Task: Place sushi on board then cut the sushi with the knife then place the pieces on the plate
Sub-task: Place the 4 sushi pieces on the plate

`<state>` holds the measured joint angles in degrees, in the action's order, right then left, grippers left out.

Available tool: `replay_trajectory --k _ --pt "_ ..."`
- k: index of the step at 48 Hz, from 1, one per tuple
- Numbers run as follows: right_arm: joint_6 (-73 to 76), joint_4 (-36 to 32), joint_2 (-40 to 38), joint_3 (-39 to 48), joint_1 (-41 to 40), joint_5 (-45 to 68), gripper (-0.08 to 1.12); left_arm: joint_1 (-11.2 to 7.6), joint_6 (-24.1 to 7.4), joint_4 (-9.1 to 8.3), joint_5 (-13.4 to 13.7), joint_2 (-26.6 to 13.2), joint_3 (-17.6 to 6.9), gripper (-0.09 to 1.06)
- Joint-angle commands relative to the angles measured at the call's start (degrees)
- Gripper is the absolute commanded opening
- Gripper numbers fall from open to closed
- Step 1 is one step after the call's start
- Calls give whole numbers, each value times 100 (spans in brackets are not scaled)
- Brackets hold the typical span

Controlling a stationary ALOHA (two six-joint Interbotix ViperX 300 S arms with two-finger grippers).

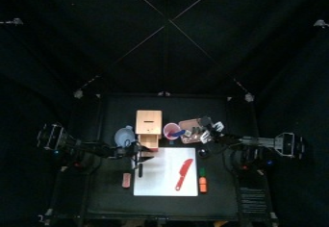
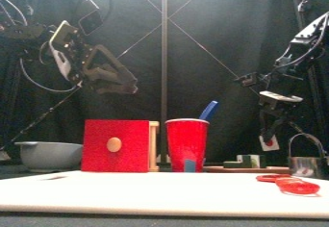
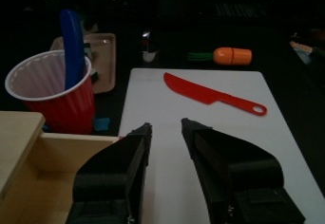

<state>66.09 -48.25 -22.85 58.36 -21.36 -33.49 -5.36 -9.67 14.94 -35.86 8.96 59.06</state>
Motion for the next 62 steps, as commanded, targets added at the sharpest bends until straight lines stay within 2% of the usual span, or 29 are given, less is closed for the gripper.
replay_trajectory --k 1,7,21,29,39,47,62 --pt "-35 -70 -141 0 -352 782 61 18 -9 -9 -26 18 -105 74" --pt "-281 -343 9 105 -694 1336 61 18 0 -9 -35 18 -97 74" --pt "-457 -158 220 308 -1415 1714 65 26 0 -9 -26 18 -97 74" --pt "-457 -158 290 501 -1512 2276 76 26 -9 -9 -26 18 -97 74" --pt "-431 -26 255 527 -1441 2312 91 35 -9 -9 -26 18 -97 74" --pt "-422 237 -9 334 -923 2285 93 62 0 -9 -35 18 -114 74" --pt "-439 325 -888 -202 1204 2373 93 79 -9 18 -35 18 -202 74"
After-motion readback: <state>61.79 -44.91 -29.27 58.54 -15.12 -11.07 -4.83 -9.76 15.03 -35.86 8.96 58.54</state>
